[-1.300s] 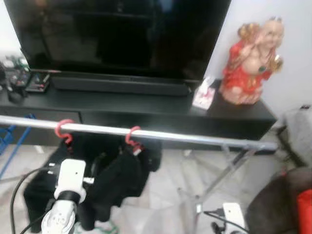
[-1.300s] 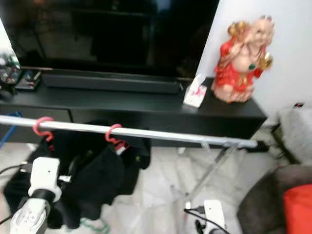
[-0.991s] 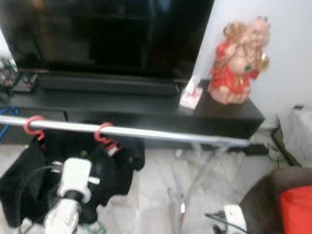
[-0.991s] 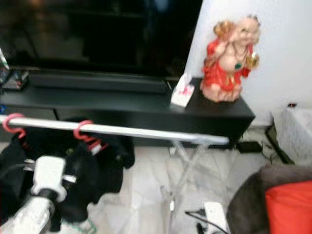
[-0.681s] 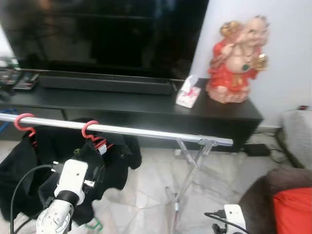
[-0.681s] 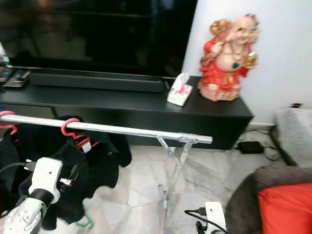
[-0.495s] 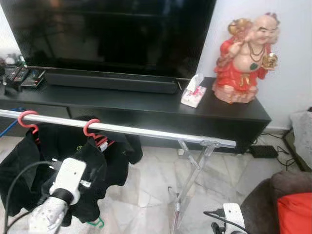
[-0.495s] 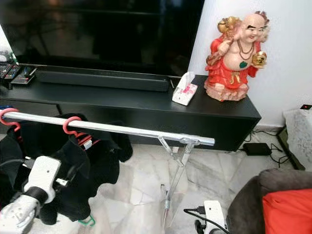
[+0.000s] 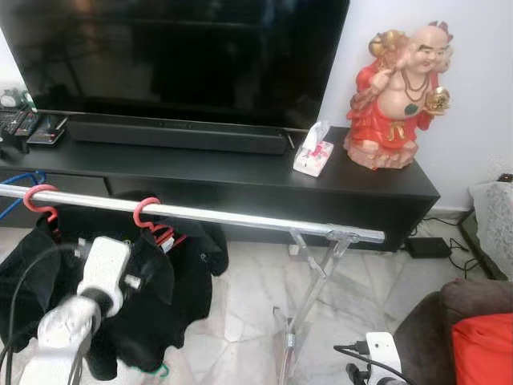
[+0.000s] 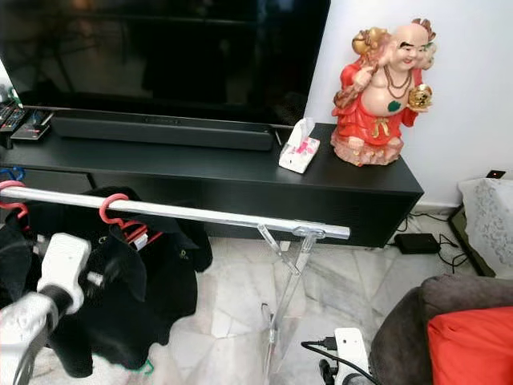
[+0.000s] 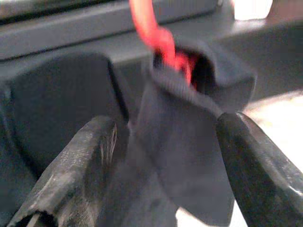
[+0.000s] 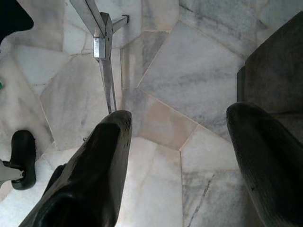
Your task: Hang hanger
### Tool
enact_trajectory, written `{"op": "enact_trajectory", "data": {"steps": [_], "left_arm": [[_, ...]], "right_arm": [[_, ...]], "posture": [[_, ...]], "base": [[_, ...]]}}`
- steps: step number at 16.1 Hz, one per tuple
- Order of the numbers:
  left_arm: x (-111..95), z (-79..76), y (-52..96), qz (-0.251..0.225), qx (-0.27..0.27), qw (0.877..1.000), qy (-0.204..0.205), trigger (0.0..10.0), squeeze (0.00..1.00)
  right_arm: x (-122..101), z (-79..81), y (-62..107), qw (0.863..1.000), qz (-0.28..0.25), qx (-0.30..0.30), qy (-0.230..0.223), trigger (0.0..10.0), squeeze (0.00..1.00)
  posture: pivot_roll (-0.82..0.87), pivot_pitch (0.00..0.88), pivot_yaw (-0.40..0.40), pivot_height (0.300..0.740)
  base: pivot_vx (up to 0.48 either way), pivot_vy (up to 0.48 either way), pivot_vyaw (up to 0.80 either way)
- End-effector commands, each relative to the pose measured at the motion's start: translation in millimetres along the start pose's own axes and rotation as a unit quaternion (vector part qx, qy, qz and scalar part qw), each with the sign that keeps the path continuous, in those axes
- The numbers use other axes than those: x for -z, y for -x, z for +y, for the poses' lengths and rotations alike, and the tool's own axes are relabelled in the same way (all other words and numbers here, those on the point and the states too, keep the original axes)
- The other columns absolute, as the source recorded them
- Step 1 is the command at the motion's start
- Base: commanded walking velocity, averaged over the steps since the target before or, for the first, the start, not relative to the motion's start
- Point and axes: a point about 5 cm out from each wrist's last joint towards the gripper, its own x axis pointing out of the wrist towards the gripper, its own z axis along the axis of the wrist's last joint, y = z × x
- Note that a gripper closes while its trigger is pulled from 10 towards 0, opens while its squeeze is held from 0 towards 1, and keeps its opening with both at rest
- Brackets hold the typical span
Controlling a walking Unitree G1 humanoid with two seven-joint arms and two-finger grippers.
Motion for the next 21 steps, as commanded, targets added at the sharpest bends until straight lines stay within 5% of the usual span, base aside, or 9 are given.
{"op": "enact_trajectory", "data": {"steps": [1, 5, 9, 13, 15, 17, 18, 19, 21], "left_arm": [[0.6, 3.0, -2.2, 0.005, 0.012, 1.0, 0.016, 10.0, 0.0], [17.9, 3.6, 2.4, 0.048, 0.102, 0.989, 0.091, 10.0, 0.0], [15.8, 1.0, 7.7, 0.062, 0.176, 0.978, 0.097, 10.0, 0.0], [16.5, 7.3, -0.3, 0.074, 0.128, 0.988, 0.045, 10.0, 0.0], [21.2, 12.1, -13.5, 0.101, 0.022, 0.995, 0.004, 10.0, 0.0], [26.5, 2.1, -20.2, 0.117, -0.004, 0.993, 0.008, 9.8, 0.0], [29.5, -4.8, -23.2, 0.117, -0.012, 0.993, 0.023, 4.9, 0.0], [30.2, -8.7, -24.5, 0.116, -0.013, 0.993, 0.026, 4.7, 0.0], [29.7, -13.7, -28.1, 0.106, -0.019, 0.994, 0.037, 0.7, 0.0]], "right_arm": [[-2.0, -2.2, 0.0, 1.0, -0.001, 0.003, 0.001, 10.0, 0.0], [-2.9, -1.4, -0.2, 1.0, -0.003, 0.002, -0.001, 10.0, 0.0], [-3.2, -1.0, -0.3, 1.0, -0.003, 0.001, -0.003, 10.0, 0.0], [-3.2, -1.2, -0.3, 1.0, -0.003, 0.001, -0.002, 10.0, 0.0], [-3.1, -1.4, -0.2, 1.0, -0.002, 0.001, -0.002, 10.0, 0.0], [-3.1, -1.5, -0.2, 1.0, -0.002, 0.0, -0.001, 10.0, 0.0], [-3.1, -1.4, -0.2, 1.0, -0.002, 0.0, -0.001, 10.0, 0.0], [-2.9, -1.5, -0.2, 1.0, -0.002, 0.0, -0.001, 10.0, 0.0], [-2.7, -1.7, -0.1, 1.0, -0.002, 0.001, -0.002, 10.0, 0.0]], "posture": [[0.09, 0.0, -0.138, 0.74], [0.09, 0.0, -0.138, 0.74], [0.09, 0.0, -0.138, 0.74], [0.09, 0.0, -0.138, 0.74], [0.09, 0.0, -0.137, 0.74], [0.09, 0.0, -0.138, 0.74], [0.09, 0.0, -0.138, 0.74], [0.09, 0.0, -0.136, 0.74], [0.09, 0.0, -0.136, 0.74]], "base": [[0.0, 0.0, 0.0], [0.0, 0.0, 0.0], [0.0, 0.0, 0.0], [0.0, 0.0, 0.0], [0.0, 0.0, 0.0], [0.0, 0.0, 0.0], [0.0, 0.0, 0.0], [0.0, 0.0, 0.0], [0.0, 0.0, 0.0]]}}
